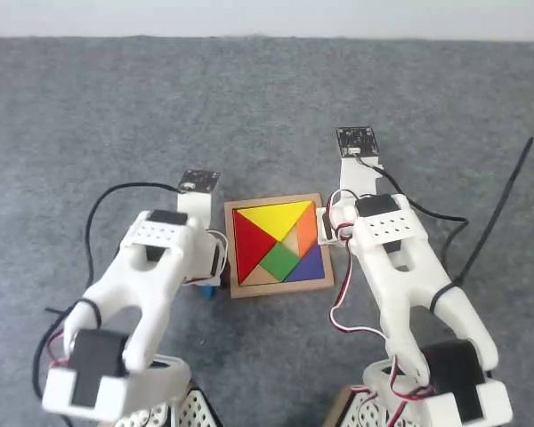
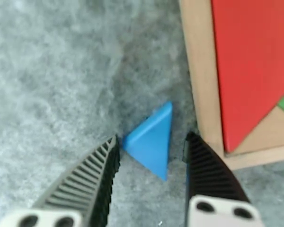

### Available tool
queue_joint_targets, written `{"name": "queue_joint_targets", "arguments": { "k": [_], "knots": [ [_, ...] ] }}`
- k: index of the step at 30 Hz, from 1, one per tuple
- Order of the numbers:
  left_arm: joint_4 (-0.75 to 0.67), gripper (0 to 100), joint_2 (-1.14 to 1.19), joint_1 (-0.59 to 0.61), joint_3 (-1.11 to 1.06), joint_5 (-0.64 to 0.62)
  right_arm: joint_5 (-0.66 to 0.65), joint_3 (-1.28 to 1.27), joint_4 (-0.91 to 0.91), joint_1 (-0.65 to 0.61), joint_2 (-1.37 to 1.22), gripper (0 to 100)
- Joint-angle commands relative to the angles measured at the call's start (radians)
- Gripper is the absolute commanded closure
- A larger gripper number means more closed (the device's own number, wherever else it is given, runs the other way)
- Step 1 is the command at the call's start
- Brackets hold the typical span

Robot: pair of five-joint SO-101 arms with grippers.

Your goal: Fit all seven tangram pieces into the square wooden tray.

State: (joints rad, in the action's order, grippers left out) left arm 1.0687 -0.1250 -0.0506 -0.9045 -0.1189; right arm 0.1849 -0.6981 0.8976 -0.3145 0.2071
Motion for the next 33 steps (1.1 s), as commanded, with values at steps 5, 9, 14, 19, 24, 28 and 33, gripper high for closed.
{"name": "queue_joint_targets", "arguments": {
  "k": [5,9,14,19,24,28,33],
  "knots": [
    [0.048,81,0.155,-0.032,0.128,-0.014,-0.012,0.009,-0.012,0.007,0.065,91.6],
    [0.048,81,0.155,-0.032,0.128,-0.014,-0.012,0.009,-0.012,0.007,0.065,91.6],
    [0.048,86,0.155,-0.028,0.128,-0.012,-0.012,0.009,-0.012,0.007,0.065,91.6],
    [0.048,88,0.153,-0.028,0.128,-0.011,-0.012,0.009,-0.012,0.007,0.065,91.6],
    [0.009,88,0.063,-0.032,0.061,-0.008,-0.012,0.009,-0.013,0.007,0.064,91.6],
    [-0.043,88,-0.075,-0.032,-0.035,-0.005,-0.012,0.009,-0.015,0.007,0.062,91.6],
    [-0.049,88,-0.158,-0.017,-0.081,0.048,-0.012,0.009,-0.016,0.007,0.059,91.6]
  ]
}}
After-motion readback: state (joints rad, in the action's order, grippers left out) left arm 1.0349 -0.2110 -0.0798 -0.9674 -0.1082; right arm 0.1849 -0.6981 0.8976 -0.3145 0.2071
